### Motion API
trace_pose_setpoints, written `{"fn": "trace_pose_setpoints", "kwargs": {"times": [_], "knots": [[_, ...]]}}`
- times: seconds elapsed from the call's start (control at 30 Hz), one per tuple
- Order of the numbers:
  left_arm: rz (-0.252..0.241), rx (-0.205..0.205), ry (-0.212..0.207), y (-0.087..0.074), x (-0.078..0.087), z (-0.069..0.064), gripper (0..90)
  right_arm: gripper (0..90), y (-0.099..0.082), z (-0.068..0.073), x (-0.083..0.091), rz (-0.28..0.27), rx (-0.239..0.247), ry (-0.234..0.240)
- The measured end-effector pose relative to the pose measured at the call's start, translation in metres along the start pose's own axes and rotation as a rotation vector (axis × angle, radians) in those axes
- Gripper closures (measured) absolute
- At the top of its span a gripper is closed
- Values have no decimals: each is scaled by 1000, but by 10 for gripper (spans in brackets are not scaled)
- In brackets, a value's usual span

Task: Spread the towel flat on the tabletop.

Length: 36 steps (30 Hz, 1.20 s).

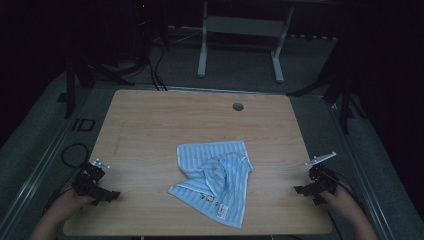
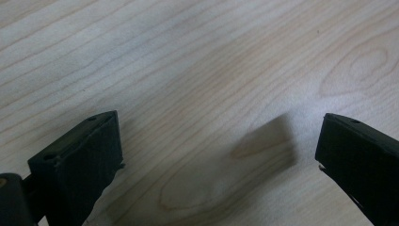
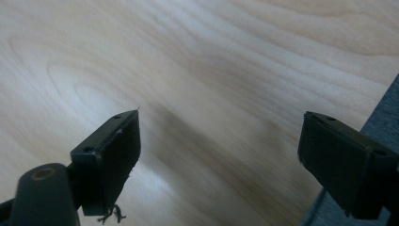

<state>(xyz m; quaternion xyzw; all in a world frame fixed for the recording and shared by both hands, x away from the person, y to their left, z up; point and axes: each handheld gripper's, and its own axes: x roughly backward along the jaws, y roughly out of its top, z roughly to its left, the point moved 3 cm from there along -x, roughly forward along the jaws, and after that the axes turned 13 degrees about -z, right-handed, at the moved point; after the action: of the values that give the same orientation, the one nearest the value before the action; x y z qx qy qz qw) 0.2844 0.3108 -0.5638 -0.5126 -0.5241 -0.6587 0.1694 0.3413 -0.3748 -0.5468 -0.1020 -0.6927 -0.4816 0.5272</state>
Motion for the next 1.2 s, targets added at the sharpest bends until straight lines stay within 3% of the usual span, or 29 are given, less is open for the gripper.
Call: {"fn": "trace_pose_setpoints", "kwargs": {"times": [0.1, 0.17, 0.23, 0.33, 0.53, 0.57, 0.6, 0.63, 0.7, 0.87, 0.9, 0.93, 1.13, 1.2], "knots": [[39, -24, -14, 3, 2, -2, 13, 136, 2, 3, -1, 64, 40, 49], [54, -42, -19, 5, 2, -4, 13, 136, 3, 6, -3, 114, 90, 61], [81, -60, -21, 7, 4, -6, 13, 136, 4, 8, -5, 163, 108, 79], [158, -86, -23, 9, 5, -8, 13, 136, 8, 12, -8, 209, 167, 98], [297, -143, -44, 7, 5, -16, 13, 146, 13, 21, -12, 349, 268, 112], [297, -143, -44, 7, 5, -16, 13, 149, 14, 21, -12, 373, 287, 114], [319, -154, -55, 6, 4, -17, 13, 149, 14, 21, -12, 373, 287, 114], [345, -166, -50, 5, 3, -18, 13, 157, 14, 23, -12, 419, 317, 121], [390, -191, -31, 3, 3, -20, 13, 157, 16, 23, -11, 441, 336, 106], [401, -218, -3, 6, 4, -24, 13, 157, 19, 23, -9, 464, 357, 100], [390, -231, -5, 10, 4, -28, 13, 154, 18, 29, -8, 476, 419, 118], [390, -231, -5, 10, 4, -28, 13, 151, 17, 30, -8, 476, 427, 129], [351, -279, -44, 26, 2, -48, 23, 186, 21, 39, -11, 472, 447, 159], [334, -313, -80, 34, -2, -61, 44, 223, 26, 43, -12, 461, 466, 164]]}}
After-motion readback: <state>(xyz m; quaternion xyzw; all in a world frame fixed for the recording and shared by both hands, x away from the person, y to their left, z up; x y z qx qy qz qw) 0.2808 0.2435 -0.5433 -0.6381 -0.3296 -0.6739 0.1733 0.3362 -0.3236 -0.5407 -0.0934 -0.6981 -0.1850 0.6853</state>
